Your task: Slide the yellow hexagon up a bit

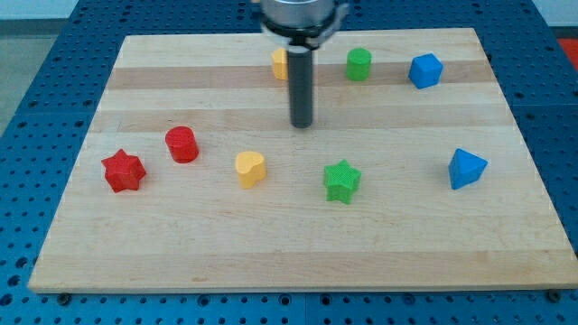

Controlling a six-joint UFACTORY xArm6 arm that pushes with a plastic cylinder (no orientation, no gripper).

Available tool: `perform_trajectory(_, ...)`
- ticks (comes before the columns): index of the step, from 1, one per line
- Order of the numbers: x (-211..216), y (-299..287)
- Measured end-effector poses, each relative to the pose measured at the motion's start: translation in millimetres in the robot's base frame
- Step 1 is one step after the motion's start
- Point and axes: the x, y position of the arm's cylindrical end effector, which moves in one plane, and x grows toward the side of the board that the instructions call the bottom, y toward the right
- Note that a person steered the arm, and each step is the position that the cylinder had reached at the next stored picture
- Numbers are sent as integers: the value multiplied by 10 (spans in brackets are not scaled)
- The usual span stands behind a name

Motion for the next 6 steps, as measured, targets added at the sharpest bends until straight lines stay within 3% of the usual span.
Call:
perform_trajectory(1, 0, 60)
perform_trajectory(2, -461, 69)
perform_trajectory(6, -763, 69)
